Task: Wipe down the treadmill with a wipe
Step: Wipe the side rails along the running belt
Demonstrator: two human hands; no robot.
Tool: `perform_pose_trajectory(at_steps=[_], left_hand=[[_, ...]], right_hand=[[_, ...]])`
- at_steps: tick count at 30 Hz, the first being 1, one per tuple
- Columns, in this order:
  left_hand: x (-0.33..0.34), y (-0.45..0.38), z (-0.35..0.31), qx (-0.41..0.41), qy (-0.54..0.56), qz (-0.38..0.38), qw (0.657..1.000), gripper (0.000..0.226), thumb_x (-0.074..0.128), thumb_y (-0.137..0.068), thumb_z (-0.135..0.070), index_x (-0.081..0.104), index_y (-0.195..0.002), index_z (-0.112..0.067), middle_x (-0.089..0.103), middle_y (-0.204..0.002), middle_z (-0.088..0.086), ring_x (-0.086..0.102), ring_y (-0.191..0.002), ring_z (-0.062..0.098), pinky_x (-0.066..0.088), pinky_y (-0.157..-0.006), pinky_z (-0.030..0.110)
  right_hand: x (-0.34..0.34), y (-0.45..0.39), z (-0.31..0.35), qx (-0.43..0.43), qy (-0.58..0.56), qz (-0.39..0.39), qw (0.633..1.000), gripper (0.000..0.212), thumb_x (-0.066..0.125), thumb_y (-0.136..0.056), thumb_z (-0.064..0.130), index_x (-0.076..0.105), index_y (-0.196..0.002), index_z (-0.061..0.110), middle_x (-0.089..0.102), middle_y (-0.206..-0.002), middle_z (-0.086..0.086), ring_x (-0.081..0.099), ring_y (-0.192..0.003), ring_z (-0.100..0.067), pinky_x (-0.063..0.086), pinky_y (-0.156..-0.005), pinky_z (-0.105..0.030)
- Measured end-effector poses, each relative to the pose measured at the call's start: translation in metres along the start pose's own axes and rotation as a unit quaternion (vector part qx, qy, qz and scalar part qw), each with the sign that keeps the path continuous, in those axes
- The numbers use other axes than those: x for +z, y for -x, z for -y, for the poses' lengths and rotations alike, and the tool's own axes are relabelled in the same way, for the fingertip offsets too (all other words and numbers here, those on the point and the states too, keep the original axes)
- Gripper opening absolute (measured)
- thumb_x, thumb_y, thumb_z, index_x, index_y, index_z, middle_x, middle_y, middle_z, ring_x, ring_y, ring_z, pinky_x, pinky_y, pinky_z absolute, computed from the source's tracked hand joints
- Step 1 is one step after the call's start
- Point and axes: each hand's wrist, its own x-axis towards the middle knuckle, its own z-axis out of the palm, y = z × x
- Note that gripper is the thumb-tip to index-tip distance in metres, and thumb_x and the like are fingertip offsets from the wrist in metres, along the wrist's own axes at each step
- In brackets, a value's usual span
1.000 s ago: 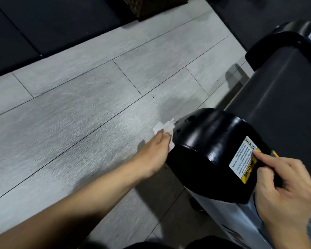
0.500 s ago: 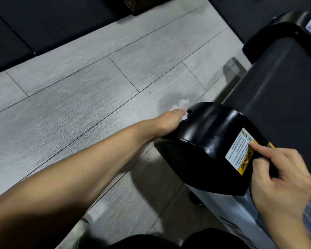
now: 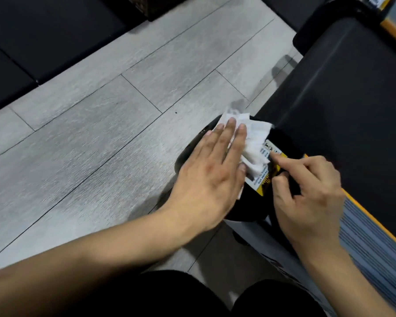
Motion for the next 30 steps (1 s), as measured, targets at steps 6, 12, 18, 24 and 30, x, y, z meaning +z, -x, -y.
perform_pose_trajectory(at_steps=[6,12,18,24,30], left_hand=[[-0.011,0.006,-0.02,-0.108,-0.009,0.049,0.993,0.068,0.009,-0.104,-0.046,-0.002,-0.164,-0.016,-0.003,-0.172,0.007,-0.001,-0.159,0.018,0.004,-0.129,0.036],[-0.014,0.006,-0.037,-0.224,0.029,0.042,0.973,0.063,0.016,-0.111,-0.037,-0.001,-0.163,-0.007,-0.001,-0.172,0.014,-0.002,-0.159,0.023,0.001,-0.128,0.035],[0.004,-0.012,-0.076,-0.379,0.009,-0.041,0.925,0.061,0.018,-0.112,-0.034,0.002,-0.162,-0.003,0.0,-0.17,0.018,0.003,-0.158,0.03,0.003,-0.127,0.036],[0.055,-0.003,-0.123,-0.498,0.267,-0.241,0.789,0.065,0.018,-0.111,-0.039,-0.013,-0.162,-0.013,-0.014,-0.171,0.004,-0.007,-0.158,0.019,-0.003,-0.126,0.03],[0.079,-0.006,-0.129,-0.516,0.481,-0.287,0.647,0.061,0.018,-0.112,-0.04,-0.006,-0.163,-0.018,-0.014,-0.171,-0.002,-0.009,-0.157,0.013,-0.008,-0.123,0.03]], right_hand=[[-0.014,-0.034,-0.022,-0.152,0.015,0.079,0.985,0.02,0.055,-0.089,0.018,0.073,-0.094,0.011,0.058,-0.083,-0.004,0.053,-0.076,-0.027,0.04,-0.078,-0.041],[-0.002,-0.04,-0.046,-0.213,-0.108,0.109,0.965,0.032,0.052,-0.086,0.016,0.07,-0.113,0.012,0.067,-0.113,-0.004,0.058,-0.104,-0.026,0.042,-0.088,-0.04],[0.002,-0.041,-0.053,-0.21,-0.162,0.101,0.959,0.03,0.053,-0.088,0.019,0.07,-0.112,0.018,0.066,-0.111,-0.001,0.055,-0.097,-0.025,0.043,-0.084,-0.043],[0.004,-0.038,-0.055,-0.211,-0.162,0.101,0.959,0.03,0.054,-0.089,0.022,0.069,-0.115,0.017,0.065,-0.112,-0.006,0.054,-0.099,-0.033,0.039,-0.089,-0.044],[0.005,-0.039,-0.053,-0.205,-0.143,0.105,0.963,0.034,0.05,-0.088,0.027,0.067,-0.116,0.019,0.061,-0.113,-0.01,0.051,-0.099,-0.037,0.042,-0.089,-0.048]])
